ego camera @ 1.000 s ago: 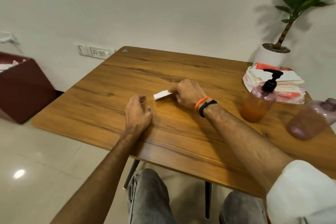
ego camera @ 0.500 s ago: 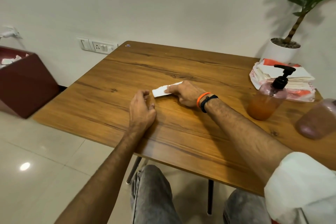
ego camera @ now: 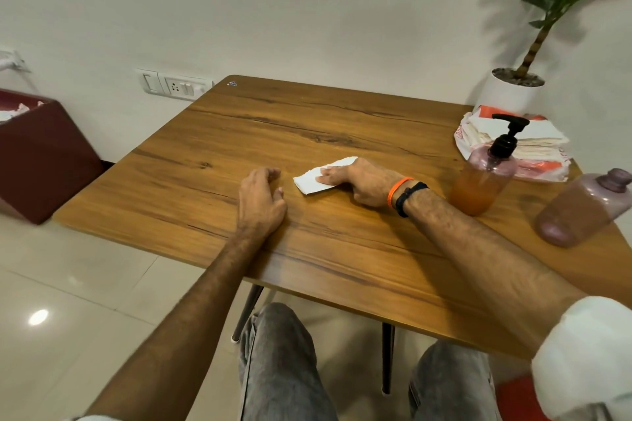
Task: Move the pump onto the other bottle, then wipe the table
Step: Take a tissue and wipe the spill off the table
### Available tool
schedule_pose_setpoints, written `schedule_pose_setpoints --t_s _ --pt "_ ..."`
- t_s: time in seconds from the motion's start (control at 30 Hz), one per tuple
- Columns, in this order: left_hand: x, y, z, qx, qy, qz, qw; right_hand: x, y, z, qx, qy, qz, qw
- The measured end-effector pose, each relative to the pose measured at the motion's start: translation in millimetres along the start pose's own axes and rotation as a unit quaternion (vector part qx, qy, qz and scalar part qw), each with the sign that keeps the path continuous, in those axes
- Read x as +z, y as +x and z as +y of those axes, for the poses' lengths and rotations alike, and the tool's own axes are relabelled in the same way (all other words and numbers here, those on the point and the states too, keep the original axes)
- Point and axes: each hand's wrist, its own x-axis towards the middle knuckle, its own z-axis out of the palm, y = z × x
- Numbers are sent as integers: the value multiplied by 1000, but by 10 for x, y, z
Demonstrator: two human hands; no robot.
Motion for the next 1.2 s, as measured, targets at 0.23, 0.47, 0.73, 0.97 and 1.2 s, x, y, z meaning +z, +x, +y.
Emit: schedule_pose_setpoints --t_s 0.23,0.47,0.73,0.97,1.2 --pt "12 -14 9 57 53 -7 997 86 -260 -17 2 -55 12 998" --pt "46 -24 58 51 55 -2 997 42 -479 -85 -18 -11 13 1000" --pt "136 -51 93 56 16 -30 998 -257 -665 -4 53 375 194 905" --pt "207 -51 56 75 24 -36 996 -286 -652 143 191 131 272 934" --pt "180 -52 43 72 5 -37 997 -17 -676 77 218 39 141 965"
